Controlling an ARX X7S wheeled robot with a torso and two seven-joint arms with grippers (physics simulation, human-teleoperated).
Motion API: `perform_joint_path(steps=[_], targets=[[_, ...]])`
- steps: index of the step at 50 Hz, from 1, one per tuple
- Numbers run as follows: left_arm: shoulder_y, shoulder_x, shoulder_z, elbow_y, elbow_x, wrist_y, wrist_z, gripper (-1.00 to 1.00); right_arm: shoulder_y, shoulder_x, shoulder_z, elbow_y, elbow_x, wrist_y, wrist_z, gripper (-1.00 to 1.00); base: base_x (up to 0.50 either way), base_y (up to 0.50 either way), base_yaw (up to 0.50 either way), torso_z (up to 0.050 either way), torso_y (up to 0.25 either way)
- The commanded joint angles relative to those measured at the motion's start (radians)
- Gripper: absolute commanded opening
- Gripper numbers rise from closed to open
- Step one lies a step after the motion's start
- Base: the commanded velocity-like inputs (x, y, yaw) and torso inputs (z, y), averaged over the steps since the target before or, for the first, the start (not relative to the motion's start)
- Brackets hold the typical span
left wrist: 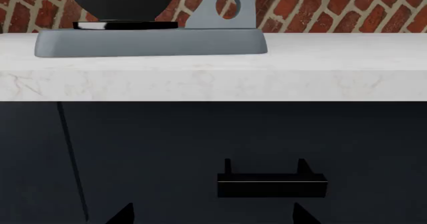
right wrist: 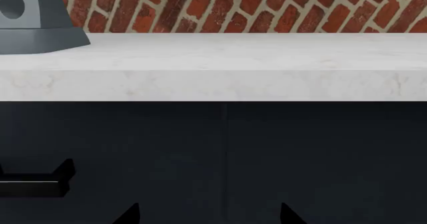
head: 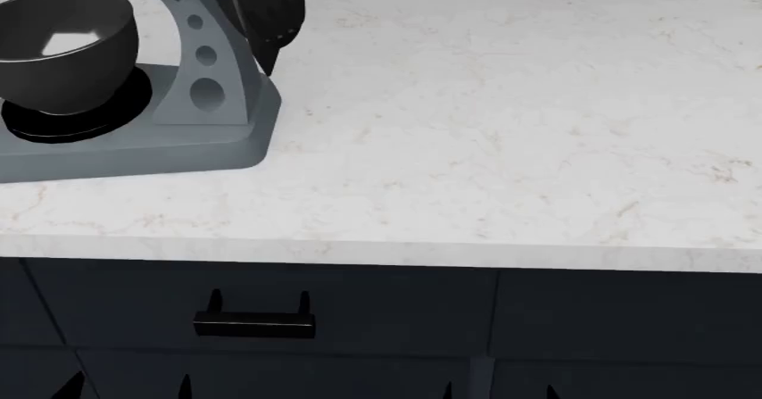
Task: Close the stand mixer head.
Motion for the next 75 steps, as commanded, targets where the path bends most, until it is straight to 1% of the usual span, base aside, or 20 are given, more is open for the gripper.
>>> perform_joint_path(steps=[1, 7, 13, 19, 21, 24, 27, 32, 35, 39, 44, 49, 55, 64, 68, 71, 72, 73, 75], targets=[[0.000, -0.010, 0.011, 0.000, -0.010, 0.000, -0.011, 1.00, 0.000, 0.009, -0.013, 0.000, 0.009, 0.000, 0.013, 1.00, 0.00, 0.00, 0.00, 0.000, 0.000], [0.005, -0.033, 0.035, -0.003, -0.032, 0.011, -0.033, 1.00, 0.006, 0.031, -0.034, 0.011, 0.036, -0.016, 0.039, 1.00, 0.00, 0.00, 0.00, 0.000, 0.000], [0.015, -0.045, 0.055, 0.043, -0.039, -0.025, -0.057, 1.00, 0.011, 0.044, -0.051, 0.028, 0.054, -0.034, 0.052, 1.00, 0.00, 0.00, 0.00, 0.000, 0.000], [-0.016, -0.063, 0.057, -0.073, -0.062, 0.059, -0.049, 1.00, 0.004, 0.056, -0.069, 0.001, 0.059, -0.024, 0.066, 1.00, 0.00, 0.00, 0.00, 0.000, 0.000], [-0.019, -0.067, 0.053, -0.110, -0.077, 0.126, -0.039, 1.00, 0.001, 0.059, -0.077, -0.004, 0.059, -0.026, 0.069, 1.00, 0.00, 0.00, 0.00, 0.012, 0.000], [-0.013, -0.071, 0.063, -0.092, -0.071, 0.122, -0.047, 1.00, 0.000, 0.064, -0.085, -0.007, 0.060, -0.028, 0.073, 1.00, 0.00, 0.00, 0.00, 0.050, 0.000], [-0.027, -0.077, 0.066, -0.147, -0.072, 0.168, -0.044, 1.00, -0.006, 0.069, -0.093, -0.022, 0.062, -0.021, 0.077, 1.00, 0.00, 0.00, 0.00, 0.050, 0.000], [-0.021, -0.080, 0.074, -0.131, -0.069, 0.162, -0.059, 1.00, -0.004, 0.076, -0.105, -0.016, 0.061, -0.030, 0.085, 1.00, 0.00, 0.00, 0.00, 0.050, 0.000], [-0.032, -0.084, 0.079, -0.170, -0.072, 0.183, -0.057, 1.00, -0.001, 0.080, -0.106, -0.012, 0.063, -0.033, 0.091, 1.00, 0.00, 0.00, 0.00, 0.050, 0.000], [-0.018, -0.086, 0.091, -0.113, -0.074, 0.139, -0.065, 1.00, -0.002, 0.085, -0.107, -0.019, 0.070, -0.028, 0.099, 1.00, 0.00, 0.00, 0.00, 0.050, 0.000], [-0.008, -0.091, 0.102, -0.082, -0.073, 0.118, -0.076, 1.00, -0.003, 0.091, -0.112, -0.023, 0.075, -0.025, 0.106, 1.00, 0.00, 0.00, 0.00, 0.050, 0.000], [0.003, -0.098, 0.112, -0.010, -0.076, 0.057, -0.092, 1.00, -0.002, 0.097, -0.120, -0.015, 0.080, -0.031, 0.112, 1.00, 0.00, 0.00, 0.00, 0.050, 0.000], [-0.003, -0.105, 0.119, -0.027, -0.083, 0.067, -0.096, 1.00, -0.004, 0.104, -0.128, -0.024, 0.085, -0.026, 0.121, 1.00, 0.00, 0.00, 0.00, 0.050, 0.000], [0.006, -0.113, 0.129, 0.013, -0.090, 0.041, -0.113, 1.00, -0.004, 0.113, -0.138, -0.033, 0.094, -0.016, 0.133, 1.00, 0.00, 0.00, 0.00, 0.050, 0.000], [-0.005, -0.110, 0.124, -0.022, -0.104, 0.075, -0.117, 1.00, -0.005, 0.116, -0.140, -0.036, 0.099, -0.016, 0.139, 1.00, 0.00, 0.00, 0.00, 0.011, 0.000], [0.006, -0.119, 0.133, 0.032, -0.105, 0.029, -0.122, 1.00, -0.003, 0.117, -0.140, -0.067, 0.110, 0.005, 0.144, 1.00, 0.00, 0.00, 0.00, 0.000, 0.000], [0.014, -0.116, 0.110, 0.076, -0.148, 0.014, -0.124, 1.00, -0.002, 0.123, -0.136, -0.114, 0.103, 0.033, 0.158, 1.00, 0.00, 0.00, 0.00, 0.000, 0.000], [0.022, -0.120, 0.097, 0.128, -0.149, -0.022, -0.148, 1.00, 0.001, 0.122, -0.124, -0.146, 0.114, 0.054, 0.169, 1.00, 0.00, 0.00, 0.00, 0.000, 0.000], [0.030, -0.134, 0.087, 0.225, -0.179, -0.105, -0.157, 1.00, 0.018, 0.139, -0.117, -0.244, 0.115, 0.135, 0.183, 1.00, 0.00, 0.00, 0.00, 0.000, 0.000]])
